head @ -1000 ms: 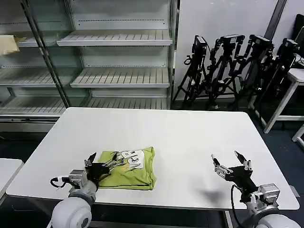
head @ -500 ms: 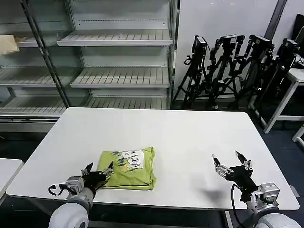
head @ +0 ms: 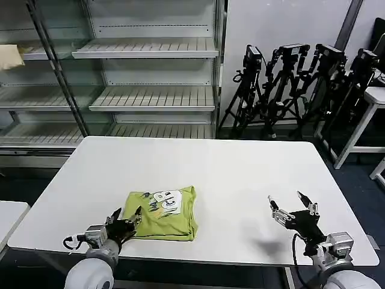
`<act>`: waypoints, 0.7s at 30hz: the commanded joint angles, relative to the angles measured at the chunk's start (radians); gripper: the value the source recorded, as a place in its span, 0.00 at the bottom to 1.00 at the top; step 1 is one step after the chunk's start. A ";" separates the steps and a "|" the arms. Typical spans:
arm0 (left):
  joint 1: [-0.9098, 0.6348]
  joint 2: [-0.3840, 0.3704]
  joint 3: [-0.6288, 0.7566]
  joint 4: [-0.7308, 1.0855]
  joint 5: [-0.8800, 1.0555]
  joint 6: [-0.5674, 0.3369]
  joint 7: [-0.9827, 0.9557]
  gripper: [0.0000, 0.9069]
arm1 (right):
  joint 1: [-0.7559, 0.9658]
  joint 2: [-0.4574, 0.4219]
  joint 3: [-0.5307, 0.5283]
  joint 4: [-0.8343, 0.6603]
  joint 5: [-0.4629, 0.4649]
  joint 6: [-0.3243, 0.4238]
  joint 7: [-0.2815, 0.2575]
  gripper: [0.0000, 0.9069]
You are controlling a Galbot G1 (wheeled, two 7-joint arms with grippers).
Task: Fold and organize the clothes.
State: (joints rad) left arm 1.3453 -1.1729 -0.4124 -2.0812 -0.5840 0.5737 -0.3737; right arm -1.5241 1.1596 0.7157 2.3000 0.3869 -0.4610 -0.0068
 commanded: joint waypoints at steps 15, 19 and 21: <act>-0.026 0.000 -0.009 0.026 0.064 -0.001 0.044 0.01 | -0.014 0.009 0.005 0.016 -0.002 -0.001 0.002 1.00; -0.019 0.092 -0.123 0.011 0.218 -0.015 0.149 0.01 | -0.006 0.013 -0.007 0.016 -0.004 -0.002 0.001 1.00; -0.017 0.153 -0.196 0.011 0.246 -0.014 0.187 0.01 | 0.001 0.015 -0.013 0.014 -0.004 -0.002 0.002 1.00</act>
State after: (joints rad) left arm 1.3287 -1.1520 -0.4456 -2.0620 -0.5089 0.5711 -0.3118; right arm -1.5283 1.1727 0.7113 2.3168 0.3832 -0.4616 -0.0057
